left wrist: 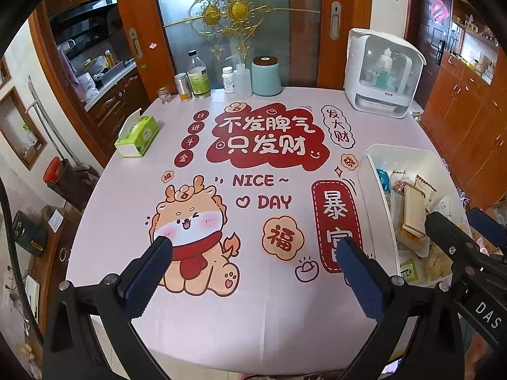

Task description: Organize snacks

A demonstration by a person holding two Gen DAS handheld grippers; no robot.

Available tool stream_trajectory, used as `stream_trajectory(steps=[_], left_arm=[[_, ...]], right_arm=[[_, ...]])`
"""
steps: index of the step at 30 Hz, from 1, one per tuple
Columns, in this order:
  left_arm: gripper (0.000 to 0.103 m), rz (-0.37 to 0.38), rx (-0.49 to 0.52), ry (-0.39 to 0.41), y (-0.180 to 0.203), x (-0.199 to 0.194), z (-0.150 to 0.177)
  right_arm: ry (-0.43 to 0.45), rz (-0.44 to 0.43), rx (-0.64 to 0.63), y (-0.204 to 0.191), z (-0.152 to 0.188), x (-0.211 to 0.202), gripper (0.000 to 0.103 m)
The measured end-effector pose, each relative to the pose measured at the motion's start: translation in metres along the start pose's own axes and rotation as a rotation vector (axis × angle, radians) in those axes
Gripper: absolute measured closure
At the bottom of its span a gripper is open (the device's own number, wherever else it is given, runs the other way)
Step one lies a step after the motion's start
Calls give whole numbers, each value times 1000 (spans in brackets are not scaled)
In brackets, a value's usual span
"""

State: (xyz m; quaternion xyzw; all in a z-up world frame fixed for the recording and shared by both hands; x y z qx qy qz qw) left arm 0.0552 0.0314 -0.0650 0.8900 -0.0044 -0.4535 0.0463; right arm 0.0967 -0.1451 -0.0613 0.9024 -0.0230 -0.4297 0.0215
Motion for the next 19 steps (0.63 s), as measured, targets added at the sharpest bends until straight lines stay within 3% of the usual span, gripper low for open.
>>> stream_trajectory(steps=[19], left_arm=[[0, -22, -9, -3, 4, -1, 5]], right_arm=[[2, -6, -5, -1, 1, 2, 21]])
Point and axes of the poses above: each gripper's, at about its wrist camera, not at the fingertips, and x roughly the way its jaws point, y to its right, z to its underside, the point moved 8 cm from there along x, roughly the way its jaws point, and after that the axes turned 9 degrees about z, right-handed, at the moved point
